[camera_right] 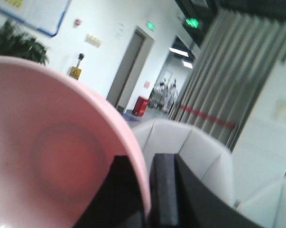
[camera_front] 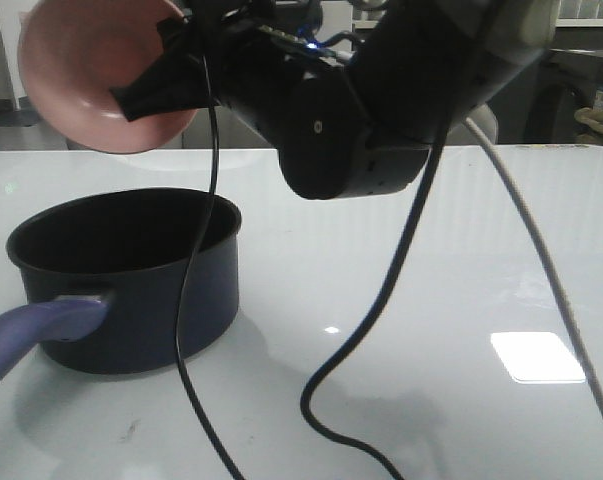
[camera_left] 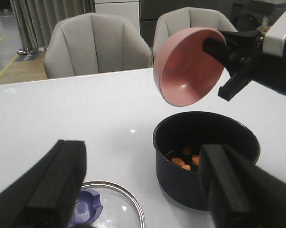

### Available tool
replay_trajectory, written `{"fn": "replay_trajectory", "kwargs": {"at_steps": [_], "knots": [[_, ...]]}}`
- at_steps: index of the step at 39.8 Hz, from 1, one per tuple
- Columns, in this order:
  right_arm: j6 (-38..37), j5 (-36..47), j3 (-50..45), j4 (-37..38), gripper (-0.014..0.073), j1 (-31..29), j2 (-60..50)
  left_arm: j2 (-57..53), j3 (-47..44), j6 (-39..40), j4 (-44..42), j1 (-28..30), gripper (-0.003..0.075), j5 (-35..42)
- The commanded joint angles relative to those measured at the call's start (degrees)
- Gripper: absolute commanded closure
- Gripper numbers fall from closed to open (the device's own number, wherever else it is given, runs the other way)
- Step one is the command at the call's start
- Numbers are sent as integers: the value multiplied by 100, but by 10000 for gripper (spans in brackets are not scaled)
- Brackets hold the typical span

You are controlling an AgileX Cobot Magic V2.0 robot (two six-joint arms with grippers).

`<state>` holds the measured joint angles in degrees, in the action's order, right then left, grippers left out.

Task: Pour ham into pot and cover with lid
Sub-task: 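Tilt the pink bowl over the saucepan to pour the ham in, then carry the empty pink bowl back and set it on the table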

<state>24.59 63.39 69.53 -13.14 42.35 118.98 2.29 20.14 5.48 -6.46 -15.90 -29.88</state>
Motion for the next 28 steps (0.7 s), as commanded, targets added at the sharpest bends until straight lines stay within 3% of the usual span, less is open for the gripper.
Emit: {"fn": "replay_trajectory", "kwargs": {"at_steps": [1,16,28], "knots": [[-914,-83,196,-224,460,-10,-611,73,158,4,-13,-53,188,446],[-1041,-4705,196,-659,460,-139,-2122,73,158,4,-13,-53,188,446],[-955,-7750,196,-393,460,-1118,-3169,73,158,4,-13,-53,188,456]]}}
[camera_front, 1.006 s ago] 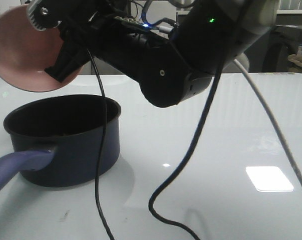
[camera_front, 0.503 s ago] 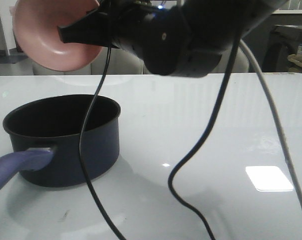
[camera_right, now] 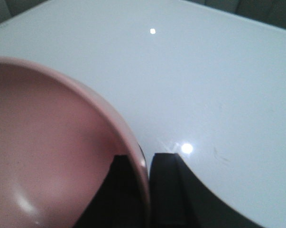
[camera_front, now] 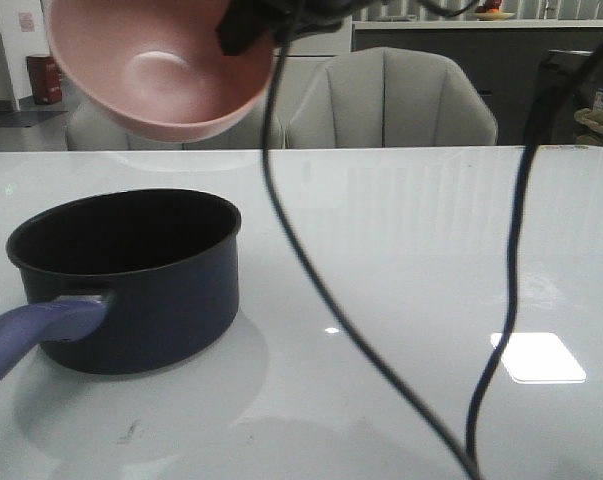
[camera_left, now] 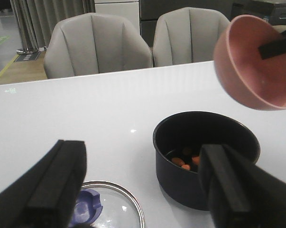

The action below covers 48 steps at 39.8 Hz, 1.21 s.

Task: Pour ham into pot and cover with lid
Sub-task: 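Carry the empty pink bowl back and set it on the table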

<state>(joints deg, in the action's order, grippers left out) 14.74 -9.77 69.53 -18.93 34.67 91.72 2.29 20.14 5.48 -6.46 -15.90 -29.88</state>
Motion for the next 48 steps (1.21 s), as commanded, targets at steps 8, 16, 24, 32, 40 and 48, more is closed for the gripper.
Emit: {"fn": "replay_trajectory", "kwargs": {"at_steps": [8,16,24,32,40,48], "knots": [[30,-1807,196,230,460,-1112,-539,73,158,4,-13,-53,188,456],[1,-2586,196,158,460,-1712,-453,73,158,4,-13,-53,188,448],[-396,-2961,196,132,460,-2217,-208,73,158,4,-13,-53,188,448],[-480,-3214,196,45,460,-2449,288,73,158,4,1,-53,188,448],[-480,-3173,196,39,401,-2521,737,73,158,4,14,-53,188,448],[-480,-3143,196,39,212,-2622,852,73,158,4,26,-53,188,448]]}}
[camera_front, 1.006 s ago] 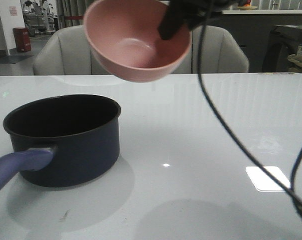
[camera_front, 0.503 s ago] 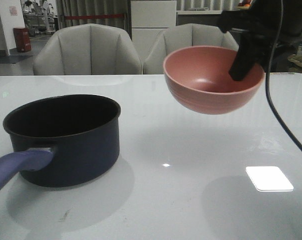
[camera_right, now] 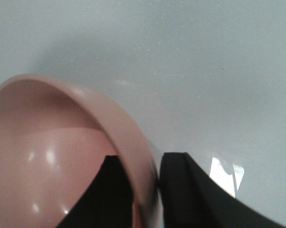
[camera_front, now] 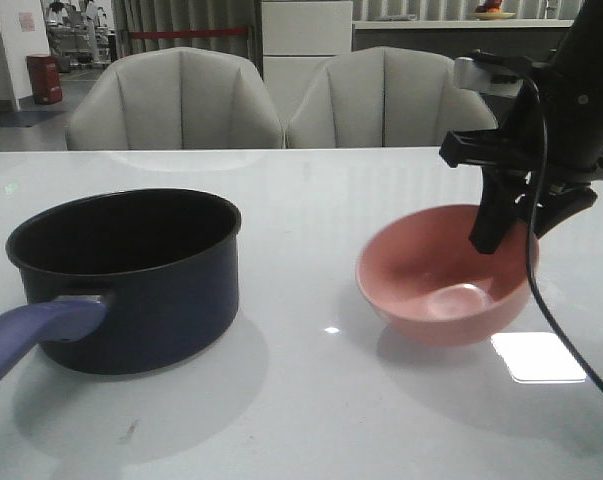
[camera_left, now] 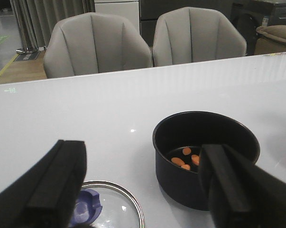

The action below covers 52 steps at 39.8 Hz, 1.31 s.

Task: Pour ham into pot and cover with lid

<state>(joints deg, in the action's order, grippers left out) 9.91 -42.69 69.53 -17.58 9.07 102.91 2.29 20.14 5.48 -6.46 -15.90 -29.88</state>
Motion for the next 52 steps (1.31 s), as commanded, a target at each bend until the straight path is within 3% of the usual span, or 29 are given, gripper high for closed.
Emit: {"fn": "replay_trajectory", "kwargs": {"at_steps": [1,11,20,32,46,49,52], "knots": [[3,153,196,-90,188,-67,-267,73,158,4,26,-53,188,448],[86,-262,419,313,163,-80,-430,73,158,4,26,-53,188,448],[274,-273,104,415,185,-47,-1440,73,158,4,26,-53,188,448],[274,1108,-1917,373,203,12,-3761,73,158,4,15,-53,188,448],[274,2971,-4234,155,210,12,-7436,73,158,4,25,-53,188,448],[274,3302,-4726,155,277,12,-8153,73,158,4,25,-53,188,448],[274,3582,-5119,155,408,12,-8702,84,158,4,25,-53,188,461]]}}
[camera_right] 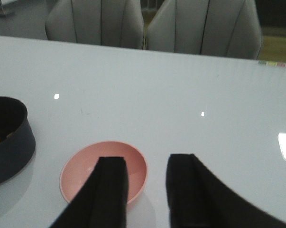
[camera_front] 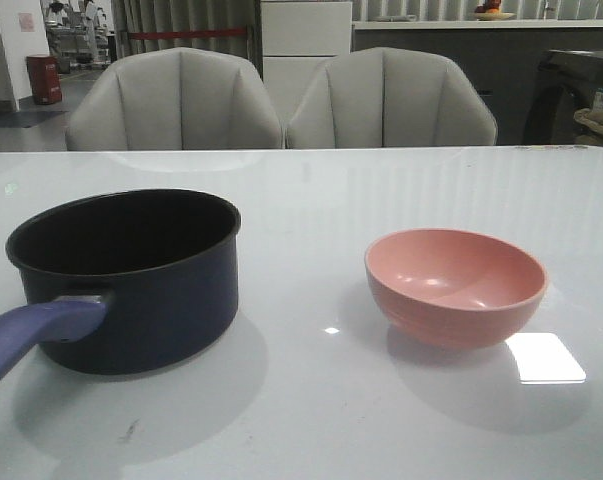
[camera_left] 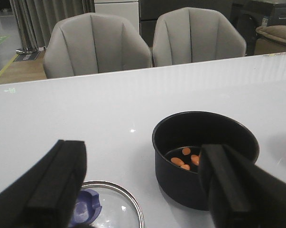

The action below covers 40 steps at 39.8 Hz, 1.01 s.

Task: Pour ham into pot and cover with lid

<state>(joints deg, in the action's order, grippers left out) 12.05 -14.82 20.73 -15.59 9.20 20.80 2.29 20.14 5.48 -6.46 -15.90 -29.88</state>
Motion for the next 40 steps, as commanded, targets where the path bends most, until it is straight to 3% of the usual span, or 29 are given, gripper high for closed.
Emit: {"fn": "replay_trajectory", "kwargs": {"at_steps": [1,7,15,20,25,30,40], "knots": [[60,873,-369,-43,448,-1,-606,92,158,4,25,-53,188,461],[60,1351,-707,-43,442,-1,-935,363,158,4,25,-53,188,449],[60,1142,-713,-43,442,-1,-935,1015,341,4,-40,-53,169,449],[60,1142,-713,-43,442,-1,-935,1649,757,112,-93,-53,118,347],[60,1142,-713,-43,442,-1,-935,2436,1300,821,-669,-53,66,-157],[60,1142,-713,-43,442,-1,-935,3217,1728,1717,-1118,-53,71,-814],[60,1142,-713,-43,442,-1,-935,4638,2552,1796,-783,-53,71,-1584]]}}
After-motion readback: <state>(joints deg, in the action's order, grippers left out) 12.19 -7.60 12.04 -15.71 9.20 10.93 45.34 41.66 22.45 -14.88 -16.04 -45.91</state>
